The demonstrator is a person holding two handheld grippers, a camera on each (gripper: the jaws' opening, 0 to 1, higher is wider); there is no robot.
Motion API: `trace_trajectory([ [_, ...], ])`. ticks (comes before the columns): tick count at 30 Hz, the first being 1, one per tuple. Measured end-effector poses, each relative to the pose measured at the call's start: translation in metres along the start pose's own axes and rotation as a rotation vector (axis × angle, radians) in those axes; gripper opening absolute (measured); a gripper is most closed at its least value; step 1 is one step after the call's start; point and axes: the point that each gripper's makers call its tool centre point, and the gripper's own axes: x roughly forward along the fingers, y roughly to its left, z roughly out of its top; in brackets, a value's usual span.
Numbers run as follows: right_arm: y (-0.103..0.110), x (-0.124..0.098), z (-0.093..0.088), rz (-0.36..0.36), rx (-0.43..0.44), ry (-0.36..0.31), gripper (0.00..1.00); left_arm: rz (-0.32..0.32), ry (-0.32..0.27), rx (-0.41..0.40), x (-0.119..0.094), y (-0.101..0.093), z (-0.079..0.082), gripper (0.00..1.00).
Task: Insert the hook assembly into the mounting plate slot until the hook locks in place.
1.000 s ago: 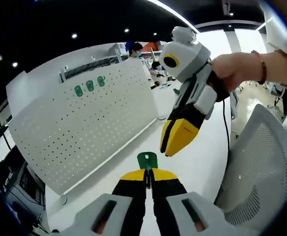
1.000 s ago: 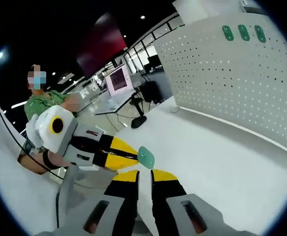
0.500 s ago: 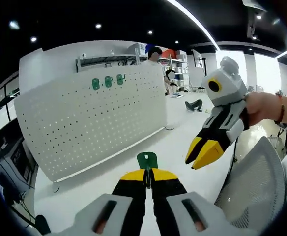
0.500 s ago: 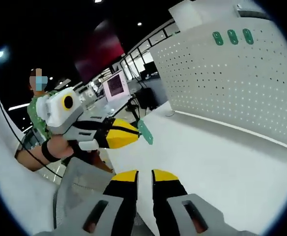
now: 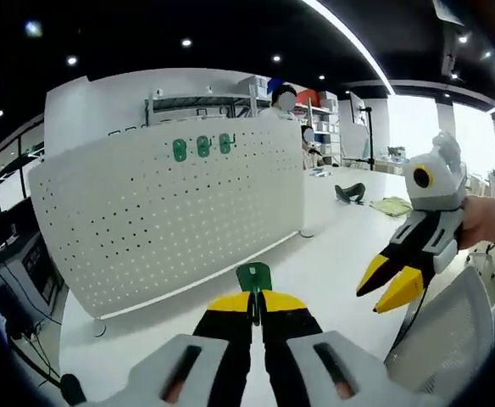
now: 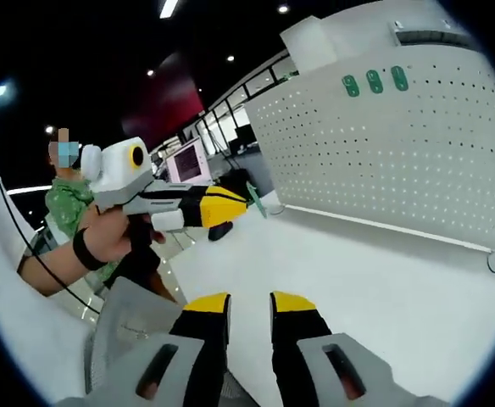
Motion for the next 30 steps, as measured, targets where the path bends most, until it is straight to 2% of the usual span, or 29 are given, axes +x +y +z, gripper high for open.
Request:
trace_trajectory([
  [8, -0.009, -0.014, 0.007, -0.05, -0.053, -0.065, 0.29, 0.039, -0.009, -0.01, 0.013, 0.011, 0.014, 0.03],
  [15, -0.014, -0.019, 0.013, -0.084, -0.136, -0.094, 0.39, 0.076, -0.012, -0.024, 0.023, 0.023, 0.024, 0.03],
  [18, -0.014, -0.02, 0.015, -0.105, -0.2, -0.104, 0.42, 0.09, -0.013, -0.032, 0.026, 0.029, 0.028, 0.03],
  [24, -0.01, -0.018, 0.01, -0.089, -0.177, -0.104, 0.43, 0.117, -0.018, -0.039, 0.031, 0.04, 0.038, 0.03],
  [28, -0.01, -0.02, 0.006, -0.095, -0.199, -0.088, 0.44, 0.131, -0.024, -0.052, 0.036, 0.046, 0.046, 0.03],
  [30, -0.009, -0.02, 0.005, -0.089, -0.186, -0.089, 0.45, 0.154, -0.019, -0.031, 0.038, 0.048, 0.049, 0.03],
])
